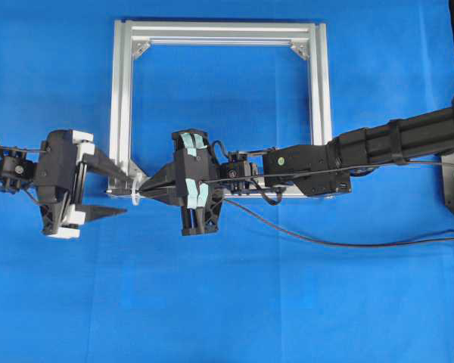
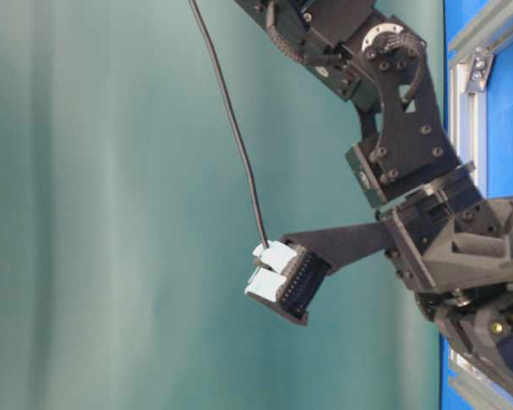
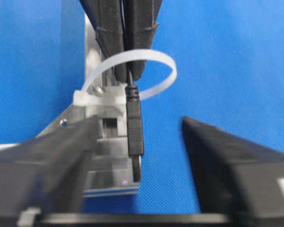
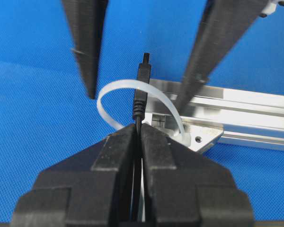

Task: Insert the wire through the string loop located on the left side.
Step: 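Close the left gripper on the USB plug beyond the loop, then open the right gripper and pull the cable through the loop with the left gripper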

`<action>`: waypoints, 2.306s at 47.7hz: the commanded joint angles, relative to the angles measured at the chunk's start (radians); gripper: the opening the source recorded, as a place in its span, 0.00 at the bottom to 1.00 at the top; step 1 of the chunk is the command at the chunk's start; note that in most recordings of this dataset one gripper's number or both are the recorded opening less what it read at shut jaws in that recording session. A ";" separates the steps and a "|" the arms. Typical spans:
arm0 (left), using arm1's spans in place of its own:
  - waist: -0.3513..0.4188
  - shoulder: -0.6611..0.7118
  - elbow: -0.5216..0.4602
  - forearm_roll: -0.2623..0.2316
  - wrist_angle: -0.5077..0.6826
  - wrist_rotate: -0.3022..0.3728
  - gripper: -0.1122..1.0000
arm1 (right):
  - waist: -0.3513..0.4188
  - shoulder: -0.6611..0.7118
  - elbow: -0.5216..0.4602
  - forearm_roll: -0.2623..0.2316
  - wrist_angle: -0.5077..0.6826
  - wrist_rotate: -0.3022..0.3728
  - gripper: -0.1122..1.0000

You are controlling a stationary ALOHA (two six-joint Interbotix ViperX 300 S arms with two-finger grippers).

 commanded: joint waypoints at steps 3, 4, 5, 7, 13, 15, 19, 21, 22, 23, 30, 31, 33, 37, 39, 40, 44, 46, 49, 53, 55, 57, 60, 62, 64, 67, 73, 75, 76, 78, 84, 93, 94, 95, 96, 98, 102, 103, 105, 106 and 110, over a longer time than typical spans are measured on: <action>0.020 -0.020 -0.003 0.002 0.000 0.000 0.40 | -0.003 -0.023 -0.015 0.002 -0.006 0.002 0.12; 0.025 -0.020 -0.005 0.002 0.002 0.000 0.36 | -0.003 -0.023 -0.015 0.002 -0.006 0.002 0.12; 0.028 -0.020 -0.006 0.002 0.003 0.000 0.30 | -0.003 -0.023 -0.015 0.002 -0.006 0.002 0.12; 0.034 -0.020 -0.008 0.002 0.006 0.000 0.20 | -0.003 -0.023 -0.015 0.002 -0.005 0.002 0.12; 0.041 -0.020 -0.012 0.002 0.015 0.002 0.17 | -0.002 -0.025 -0.015 0.002 -0.005 0.002 0.12; 0.041 -0.020 -0.012 0.002 0.017 0.002 0.17 | -0.002 -0.023 -0.015 0.000 -0.005 0.002 0.12; 0.041 -0.020 -0.012 0.002 0.017 0.002 0.17 | -0.002 -0.023 -0.015 -0.002 -0.005 0.002 0.12; 0.041 -0.021 -0.012 0.002 0.017 0.000 0.17 | -0.002 -0.023 -0.015 -0.002 -0.005 0.002 0.12; 0.041 -0.020 -0.012 0.002 0.018 0.000 0.17 | -0.002 -0.023 -0.015 -0.002 -0.006 0.002 0.12; 0.041 -0.020 -0.012 0.002 0.018 0.000 0.17 | -0.002 -0.023 -0.015 -0.003 -0.009 0.002 0.12; 0.041 -0.020 -0.012 0.002 0.023 0.000 0.17 | 0.003 -0.023 -0.014 -0.005 -0.008 0.000 0.27; 0.041 -0.021 -0.012 0.002 0.023 0.000 0.17 | 0.002 -0.023 -0.014 -0.003 -0.008 0.000 0.32; 0.041 -0.020 -0.012 0.002 0.026 0.000 0.17 | 0.003 -0.025 -0.014 -0.003 -0.005 0.000 0.42; 0.041 -0.020 -0.012 0.002 0.031 0.000 0.17 | 0.005 -0.029 -0.008 -0.005 0.000 0.000 0.67; 0.041 -0.020 -0.012 0.002 0.031 0.000 0.17 | 0.006 -0.032 -0.003 -0.005 0.000 0.000 0.78; 0.041 -0.021 -0.012 0.002 0.031 0.000 0.17 | 0.005 -0.038 0.003 -0.003 0.002 0.002 0.83; 0.041 -0.021 -0.012 0.002 0.031 0.002 0.17 | 0.005 -0.048 0.015 0.002 0.000 0.005 0.97; 0.041 -0.020 -0.012 0.002 0.031 0.002 0.17 | 0.006 -0.052 0.021 0.002 -0.003 0.005 0.98; 0.041 -0.021 -0.012 0.002 0.031 0.002 0.17 | 0.006 -0.057 0.029 0.002 -0.003 0.006 0.96; 0.041 -0.023 -0.012 0.002 0.031 0.002 0.17 | 0.006 -0.060 0.034 0.002 -0.003 0.008 0.96; 0.043 -0.028 -0.011 0.002 0.032 0.002 0.17 | 0.005 -0.060 0.035 0.002 -0.005 0.008 0.97; 0.043 -0.038 -0.006 0.002 0.037 0.002 0.17 | 0.006 -0.060 0.035 0.002 -0.005 0.008 0.97; 0.041 -0.069 0.008 0.002 0.060 0.003 0.17 | 0.006 -0.061 0.035 0.002 -0.005 0.008 0.97; 0.043 -0.095 0.017 0.002 0.081 0.003 0.17 | 0.006 -0.061 0.035 0.002 -0.005 0.008 0.97; 0.043 -0.123 0.026 0.002 0.106 0.003 0.17 | 0.006 -0.061 0.035 0.002 -0.005 0.008 0.97; 0.041 -0.173 0.043 0.002 0.152 0.000 0.17 | 0.006 -0.061 0.037 0.002 -0.005 0.008 0.97; 0.041 -0.302 0.080 0.002 0.278 -0.003 0.17 | 0.006 -0.063 0.041 0.000 -0.005 0.006 0.97; 0.041 -0.350 0.091 0.002 0.321 -0.005 0.17 | 0.006 -0.063 0.043 0.002 -0.006 0.006 0.97; 0.043 -0.374 0.095 0.002 0.344 -0.006 0.17 | 0.006 -0.064 0.044 0.002 -0.006 0.006 0.97; 0.043 -0.422 0.106 0.002 0.388 -0.009 0.17 | 0.006 -0.064 0.046 0.002 -0.009 0.006 0.97; 0.041 -0.586 0.137 0.002 0.534 -0.018 0.17 | 0.006 -0.067 0.052 0.002 -0.017 0.005 0.97; 0.041 -0.784 0.147 0.002 0.634 -0.048 0.17 | 0.006 -0.067 0.054 0.000 -0.020 0.005 0.97; 0.041 -0.798 0.146 0.002 0.643 -0.048 0.17 | 0.006 -0.067 0.054 0.000 -0.021 0.003 0.97; 0.043 -0.808 0.144 0.002 0.650 -0.048 0.17 | 0.006 -0.067 0.054 0.000 -0.021 0.003 0.97; 0.043 -0.816 0.144 0.002 0.655 -0.048 0.17 | 0.006 -0.067 0.054 0.000 -0.021 0.003 0.97; 0.043 -0.827 0.143 0.002 0.661 -0.048 0.17 | 0.006 -0.067 0.054 -0.002 -0.023 0.003 0.97; 0.041 -0.821 0.143 0.002 0.660 -0.048 0.17 | 0.006 -0.067 0.055 0.000 -0.025 0.003 0.97; 0.041 -0.818 0.143 0.002 0.660 -0.048 0.17 | 0.006 -0.067 0.055 0.000 -0.025 0.003 0.97; 0.041 -0.811 0.143 0.002 0.658 -0.048 0.17 | 0.006 -0.067 0.054 0.000 -0.025 0.003 0.97; 0.041 -0.808 0.143 0.002 0.657 -0.046 0.17 | 0.006 -0.067 0.055 0.000 -0.025 0.003 0.97; 0.041 -0.802 0.141 0.002 0.650 -0.038 0.17 | 0.006 -0.067 0.055 0.000 -0.025 0.003 0.97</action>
